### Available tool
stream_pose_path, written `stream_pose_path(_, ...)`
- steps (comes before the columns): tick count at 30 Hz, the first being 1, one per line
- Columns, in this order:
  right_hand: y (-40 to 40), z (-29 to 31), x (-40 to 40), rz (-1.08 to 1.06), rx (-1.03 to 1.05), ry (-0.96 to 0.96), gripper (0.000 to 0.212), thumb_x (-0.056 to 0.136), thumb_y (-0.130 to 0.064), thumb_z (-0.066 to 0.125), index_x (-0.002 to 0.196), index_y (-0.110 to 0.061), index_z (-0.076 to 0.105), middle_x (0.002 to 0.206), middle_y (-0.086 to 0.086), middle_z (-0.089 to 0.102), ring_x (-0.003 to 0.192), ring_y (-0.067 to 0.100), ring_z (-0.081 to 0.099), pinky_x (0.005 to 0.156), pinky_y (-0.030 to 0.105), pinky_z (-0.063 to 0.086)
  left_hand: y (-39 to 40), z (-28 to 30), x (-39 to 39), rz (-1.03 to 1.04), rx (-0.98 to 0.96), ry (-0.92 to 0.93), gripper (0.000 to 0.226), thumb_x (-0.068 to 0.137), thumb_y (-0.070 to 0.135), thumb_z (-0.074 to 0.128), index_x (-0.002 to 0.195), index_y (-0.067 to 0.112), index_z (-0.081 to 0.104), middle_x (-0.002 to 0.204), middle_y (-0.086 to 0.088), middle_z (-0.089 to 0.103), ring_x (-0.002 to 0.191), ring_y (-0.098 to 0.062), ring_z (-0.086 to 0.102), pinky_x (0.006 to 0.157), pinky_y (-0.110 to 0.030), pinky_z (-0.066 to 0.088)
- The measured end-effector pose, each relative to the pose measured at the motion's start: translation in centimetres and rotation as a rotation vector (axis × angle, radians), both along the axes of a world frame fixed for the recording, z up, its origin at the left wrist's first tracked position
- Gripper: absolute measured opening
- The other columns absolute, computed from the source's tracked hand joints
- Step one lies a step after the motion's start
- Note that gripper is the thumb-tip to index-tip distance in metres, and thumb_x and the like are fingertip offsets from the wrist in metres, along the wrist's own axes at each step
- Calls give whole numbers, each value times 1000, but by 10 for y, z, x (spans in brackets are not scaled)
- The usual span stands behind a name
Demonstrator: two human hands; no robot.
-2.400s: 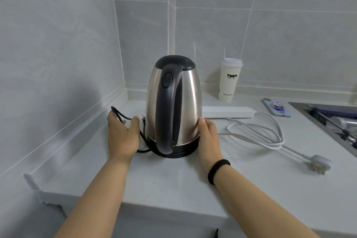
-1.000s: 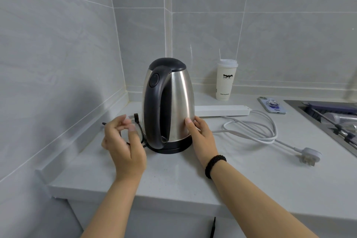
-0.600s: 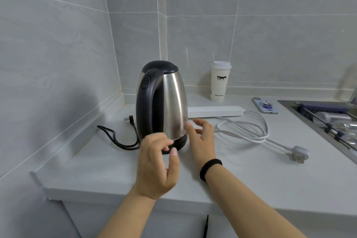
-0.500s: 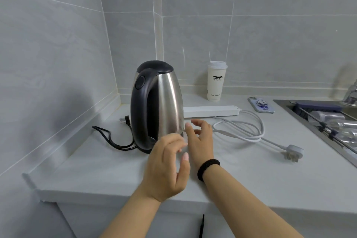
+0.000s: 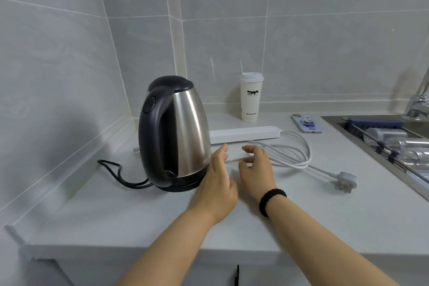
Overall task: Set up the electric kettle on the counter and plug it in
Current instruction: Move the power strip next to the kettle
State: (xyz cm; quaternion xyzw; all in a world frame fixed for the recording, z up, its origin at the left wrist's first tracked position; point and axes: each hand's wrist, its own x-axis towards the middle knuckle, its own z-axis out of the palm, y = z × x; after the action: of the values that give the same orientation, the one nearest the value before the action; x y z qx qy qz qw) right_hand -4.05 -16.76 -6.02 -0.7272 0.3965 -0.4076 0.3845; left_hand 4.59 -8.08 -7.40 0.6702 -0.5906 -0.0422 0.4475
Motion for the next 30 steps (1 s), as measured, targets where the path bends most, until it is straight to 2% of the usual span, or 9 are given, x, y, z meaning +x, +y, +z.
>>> stream_pose_path(3, -9, -2, -3, -50, -13, 53, 41, 89, 1, 47, 128, -11, 47, 130, 1, 43, 109, 13, 49, 95, 19, 36, -15, 6, -5, 8, 92, 34, 77, 89, 2, 39, 152, 19, -3, 160, 1, 7, 146, -8, 12, 117, -22, 14)
stream_pose_path(5, -15, -5, -4, -95, -13, 94, 45, 87, 2, 48, 131, -9, 46, 133, 4, 42, 119, 19, 47, 100, 21, 34, -25, 9, -7, 20, 122, 17, 78, 90, 4, 38, 152, 19, -7, 161, 3, 5, 147, -10, 10, 113, -20, 14)
stream_pose_path(10, -29, -6, -8, -111, -42, 303, 50, 86, -3, 49, 135, -12, 45, 138, 7, 39, 131, 25, 32, 110, 35, 30, -47, 14, -4, 75, 187, -44, 80, 89, 5, 41, 152, 13, -7, 161, -4, 3, 147, -17, 9, 117, -30, 17)
stream_pose_path(14, -39, -5, -10, -161, -111, 517, 44, 90, -24, 54, 133, -15, 49, 131, 8, 41, 124, 29, 33, 105, 32, 28, -64, 13, 2, 130, 190, -115, 70, 93, 8, 37, 152, 6, 0, 161, -9, 3, 148, -20, 5, 119, -34, 13)
stream_pose_path(17, -44, -5, -14, -194, -134, 623, 37, 90, -36, 53, 122, -17, 55, 126, 8, 41, 120, 30, 34, 103, 34, 30, -77, 9, 9, 185, 172, -169, 62, 98, 15, 35, 151, 4, 7, 161, -12, 4, 148, -22, 3, 120, -36, 10)
stream_pose_path(21, -47, 0, -21, -258, -123, 668, 29, 88, -38, 49, 101, -15, 61, 113, 7, 44, 110, 32, 38, 97, 35, 32, -90, 8, 14, 260, 188, -244, 58, 99, 22, 35, 150, 3, 14, 160, -16, 1, 148, -26, -3, 120, -38, -1)
stream_pose_path(25, -53, 6, -34, -329, -111, 757, 33, 88, -35, 43, 97, -13, 66, 107, 7, 49, 105, 32, 42, 94, 36, 35, -98, 8, 15, 316, 220, -256, 60, 99, 25, 35, 150, 5, 12, 160, -16, -1, 148, -28, -7, 118, -42, -4)
stream_pose_path(28, -57, 10, -44, -360, -93, 772, 25, 87, -26, 44, 92, -11, 63, 104, 6, 51, 104, 31, 43, 89, 36, 36, -101, 8, 17, 343, 250, -221, 64, 98, 26, 37, 151, 4, 9, 160, -17, -2, 148, -30, -8, 118, -43, -4)
stream_pose_path(30, -58, 11, -49, -377, -90, 756, 15, 86, -21, 46, 81, -10, 56, 97, 6, 50, 101, 31, 45, 86, 35, 38, -103, 8, 20, 358, 266, -141, 66, 97, 24, 39, 151, 3, 7, 160, -19, -3, 148, -32, -7, 118, -41, -2)
